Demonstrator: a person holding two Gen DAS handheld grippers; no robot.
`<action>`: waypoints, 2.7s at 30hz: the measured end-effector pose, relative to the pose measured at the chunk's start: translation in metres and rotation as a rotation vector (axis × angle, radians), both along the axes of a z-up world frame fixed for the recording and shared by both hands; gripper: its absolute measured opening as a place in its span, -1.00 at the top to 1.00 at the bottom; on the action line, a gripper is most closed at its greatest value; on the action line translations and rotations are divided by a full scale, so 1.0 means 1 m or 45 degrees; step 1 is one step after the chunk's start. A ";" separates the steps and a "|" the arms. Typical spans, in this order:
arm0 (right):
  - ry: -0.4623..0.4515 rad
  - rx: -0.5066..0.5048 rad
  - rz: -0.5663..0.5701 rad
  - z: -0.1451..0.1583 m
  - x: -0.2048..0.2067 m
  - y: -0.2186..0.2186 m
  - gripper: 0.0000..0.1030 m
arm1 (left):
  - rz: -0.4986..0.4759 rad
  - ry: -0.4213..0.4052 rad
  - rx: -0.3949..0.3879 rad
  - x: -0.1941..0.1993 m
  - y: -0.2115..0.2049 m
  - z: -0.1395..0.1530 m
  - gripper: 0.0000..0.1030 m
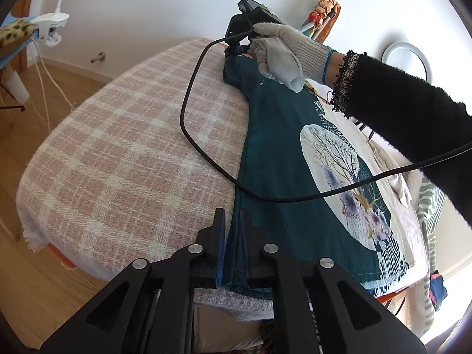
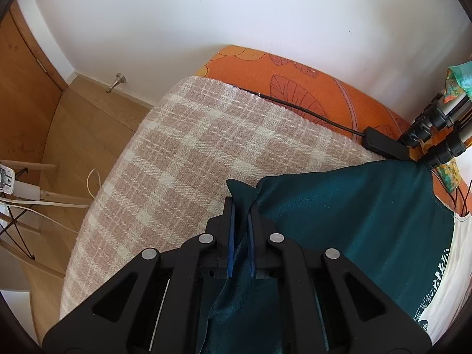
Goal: Fold small clothes
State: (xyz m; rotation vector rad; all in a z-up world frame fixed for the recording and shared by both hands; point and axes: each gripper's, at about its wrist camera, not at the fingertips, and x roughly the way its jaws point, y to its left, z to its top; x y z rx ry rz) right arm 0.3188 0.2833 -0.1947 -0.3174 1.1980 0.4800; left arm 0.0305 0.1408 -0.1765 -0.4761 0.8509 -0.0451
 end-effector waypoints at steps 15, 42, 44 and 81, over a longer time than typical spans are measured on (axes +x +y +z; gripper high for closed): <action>0.034 0.137 -0.012 0.020 0.003 -0.014 0.89 | -0.144 -0.039 0.032 -0.001 -0.027 0.010 0.97; 0.023 0.165 -0.293 0.041 0.041 -0.260 0.89 | -0.634 -0.032 0.030 0.024 -0.160 0.017 0.97; 0.028 0.165 -0.304 0.037 0.044 -0.265 0.89 | -0.645 -0.020 0.031 0.026 -0.164 0.015 0.97; -0.374 0.429 -0.379 0.207 -0.117 -0.498 -0.41 | -0.749 -0.152 0.071 0.005 -0.244 0.044 0.37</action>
